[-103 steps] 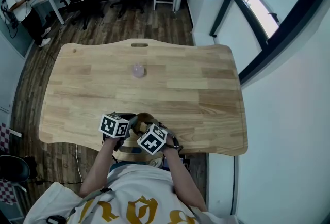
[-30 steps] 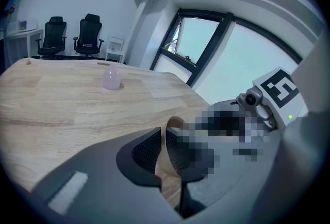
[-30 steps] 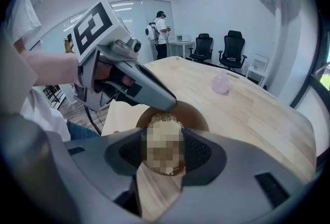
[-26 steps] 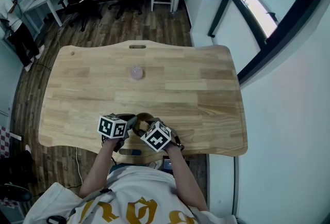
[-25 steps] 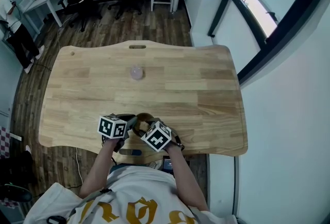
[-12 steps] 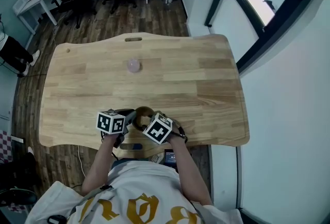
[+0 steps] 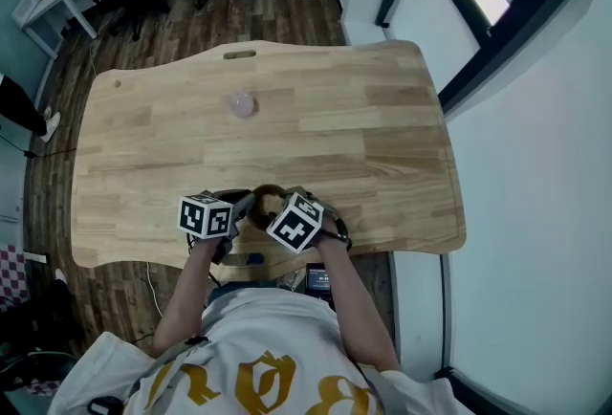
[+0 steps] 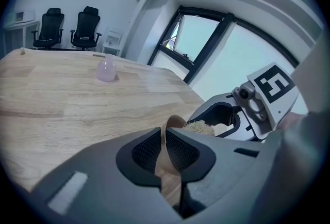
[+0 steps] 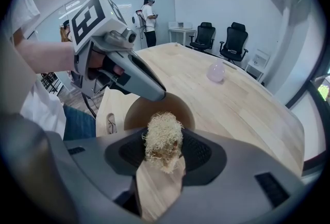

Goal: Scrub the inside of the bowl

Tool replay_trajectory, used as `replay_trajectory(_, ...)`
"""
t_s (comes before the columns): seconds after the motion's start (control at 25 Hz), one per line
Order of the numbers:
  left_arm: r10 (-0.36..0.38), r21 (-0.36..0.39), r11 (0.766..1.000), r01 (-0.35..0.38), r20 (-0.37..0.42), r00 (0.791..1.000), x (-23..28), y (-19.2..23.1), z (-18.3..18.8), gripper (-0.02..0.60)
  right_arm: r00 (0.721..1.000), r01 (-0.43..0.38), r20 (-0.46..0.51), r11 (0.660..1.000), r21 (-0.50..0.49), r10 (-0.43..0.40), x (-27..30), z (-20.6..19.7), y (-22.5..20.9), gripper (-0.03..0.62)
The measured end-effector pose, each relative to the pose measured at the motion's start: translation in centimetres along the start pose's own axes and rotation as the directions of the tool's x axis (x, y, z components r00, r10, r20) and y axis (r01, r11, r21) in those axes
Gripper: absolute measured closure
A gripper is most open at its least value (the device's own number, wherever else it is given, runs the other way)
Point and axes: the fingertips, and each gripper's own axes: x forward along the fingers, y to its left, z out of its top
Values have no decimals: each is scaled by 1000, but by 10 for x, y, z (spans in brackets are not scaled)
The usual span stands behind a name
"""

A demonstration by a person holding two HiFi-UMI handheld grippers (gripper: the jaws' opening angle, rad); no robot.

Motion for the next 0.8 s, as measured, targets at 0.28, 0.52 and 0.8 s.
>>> replay_trajectory(0.28,-32,-20,999,32,-1,999,9,-2,-1,554,999,45,12,999,0,-45,3,0,-15,410)
replay_trajectory(0.52,-47,-34,998,47,5,999,14,2,6,554,998,36,53,999,29,-38,5,7,-21,410)
replay_trajectory(0.8,-78,-85,993,79,22,997,18,11,13,554,993,-82,92,995,54,77,10,13,-11,410)
